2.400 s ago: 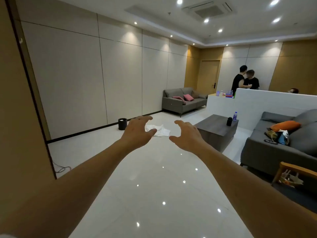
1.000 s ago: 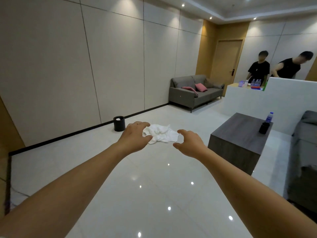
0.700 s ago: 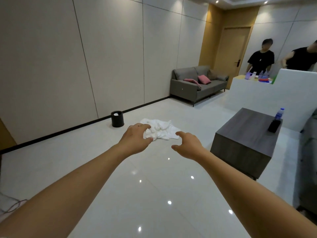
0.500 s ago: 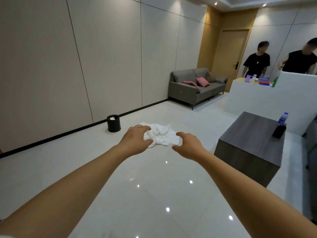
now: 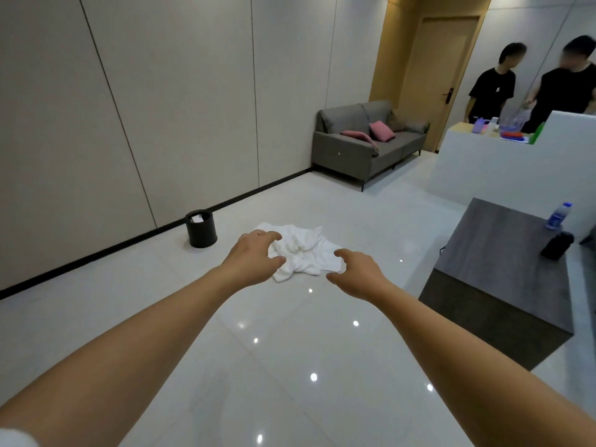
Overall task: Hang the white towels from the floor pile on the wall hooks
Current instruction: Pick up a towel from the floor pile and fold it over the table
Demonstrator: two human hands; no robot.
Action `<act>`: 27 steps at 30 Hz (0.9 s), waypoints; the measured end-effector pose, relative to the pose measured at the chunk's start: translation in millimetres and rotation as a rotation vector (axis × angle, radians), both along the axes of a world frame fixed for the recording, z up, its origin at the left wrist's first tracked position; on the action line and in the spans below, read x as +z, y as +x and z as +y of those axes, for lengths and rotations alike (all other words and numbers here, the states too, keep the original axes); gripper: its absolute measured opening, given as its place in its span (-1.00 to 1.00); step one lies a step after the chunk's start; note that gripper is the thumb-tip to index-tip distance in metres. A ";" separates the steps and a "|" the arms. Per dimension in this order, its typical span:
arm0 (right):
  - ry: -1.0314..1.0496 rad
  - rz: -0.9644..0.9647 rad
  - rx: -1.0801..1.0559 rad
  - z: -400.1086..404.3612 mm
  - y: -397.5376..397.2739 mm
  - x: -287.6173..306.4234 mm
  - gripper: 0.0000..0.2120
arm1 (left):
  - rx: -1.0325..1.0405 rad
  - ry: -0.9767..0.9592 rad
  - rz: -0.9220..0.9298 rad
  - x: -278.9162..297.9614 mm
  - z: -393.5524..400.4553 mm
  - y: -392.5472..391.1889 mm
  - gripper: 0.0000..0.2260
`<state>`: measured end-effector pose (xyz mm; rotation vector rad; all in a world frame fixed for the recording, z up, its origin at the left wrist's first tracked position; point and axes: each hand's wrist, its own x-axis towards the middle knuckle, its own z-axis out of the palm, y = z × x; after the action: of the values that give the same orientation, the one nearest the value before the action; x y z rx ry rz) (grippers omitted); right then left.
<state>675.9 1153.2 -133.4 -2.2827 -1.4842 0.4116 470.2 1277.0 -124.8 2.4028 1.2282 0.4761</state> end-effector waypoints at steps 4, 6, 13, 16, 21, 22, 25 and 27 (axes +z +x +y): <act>-0.060 0.014 0.022 62.9 27.0 -25.9 -0.39 | 0.023 -0.038 0.023 -28.8 62.2 18.7 -0.49; -0.057 0.031 0.032 97.6 44.2 -37.1 -0.43 | 0.039 -0.052 0.042 -42.2 93.9 32.8 -0.49; -0.078 0.084 0.068 244.0 126.8 -54.4 -0.39 | 0.040 -0.037 0.140 -54.0 225.8 107.9 -0.49; -0.065 0.093 0.075 309.8 166.8 -40.9 -0.38 | 0.070 -0.002 0.135 -35.2 291.6 144.8 -0.51; -0.026 0.080 0.087 403.8 217.9 -31.7 -0.40 | 0.110 0.006 0.063 -24.1 379.8 198.1 -0.54; -0.030 0.085 0.089 419.1 224.9 -35.1 -0.40 | 0.107 -0.008 0.064 -28.8 393.7 206.4 -0.54; -0.081 0.108 0.099 458.4 241.3 -55.5 -0.40 | 0.103 -0.073 0.100 -51.8 431.3 225.4 -0.53; -0.130 0.128 0.101 484.1 251.2 -73.7 -0.40 | 0.103 -0.122 0.120 -71.5 456.3 234.1 -0.52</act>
<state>927.1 1637.3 -207.1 -2.2376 -1.5523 0.6894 704.3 1733.4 -196.3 2.3020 1.3958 0.2808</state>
